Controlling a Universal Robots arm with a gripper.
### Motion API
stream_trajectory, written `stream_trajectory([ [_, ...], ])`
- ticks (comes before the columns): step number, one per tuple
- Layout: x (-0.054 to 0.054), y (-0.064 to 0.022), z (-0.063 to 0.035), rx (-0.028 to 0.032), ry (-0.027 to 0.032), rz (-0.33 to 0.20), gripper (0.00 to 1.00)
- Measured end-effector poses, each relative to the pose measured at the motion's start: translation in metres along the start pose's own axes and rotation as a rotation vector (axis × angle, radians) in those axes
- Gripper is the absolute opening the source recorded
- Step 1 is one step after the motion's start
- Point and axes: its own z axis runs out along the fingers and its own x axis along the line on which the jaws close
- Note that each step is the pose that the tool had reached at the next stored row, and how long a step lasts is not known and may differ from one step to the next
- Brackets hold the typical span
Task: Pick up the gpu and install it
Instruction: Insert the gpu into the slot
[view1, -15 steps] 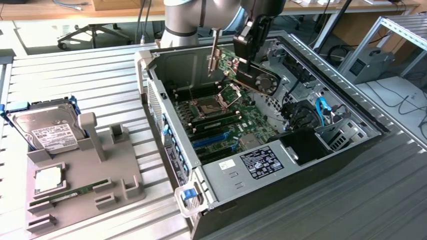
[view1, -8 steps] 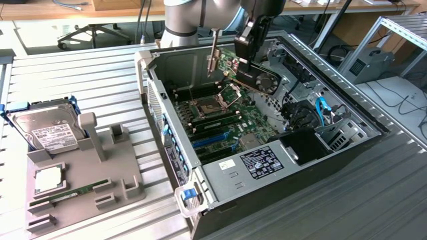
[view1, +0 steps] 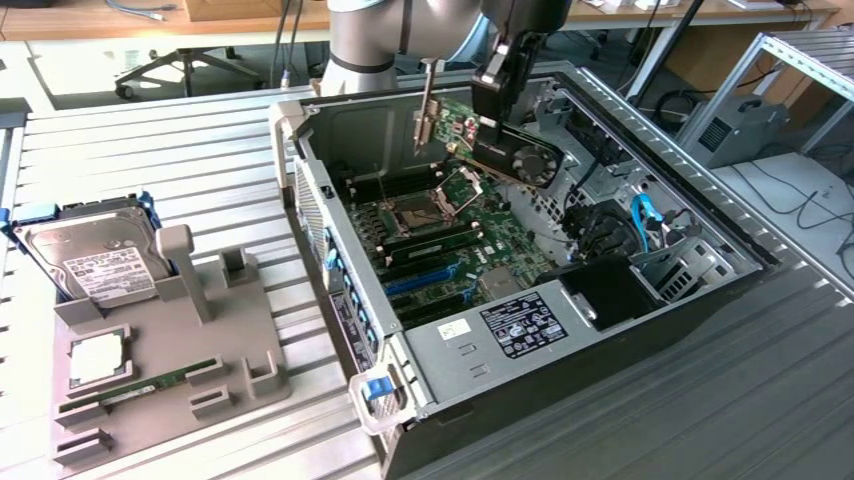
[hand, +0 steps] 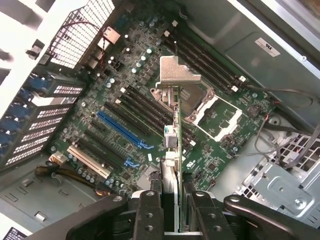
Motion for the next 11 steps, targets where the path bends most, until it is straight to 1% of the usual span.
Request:
stream_trajectory([
  [11,0.0,0.0,0.0002,0.0003,-0.0038,-0.066,0.27],
])
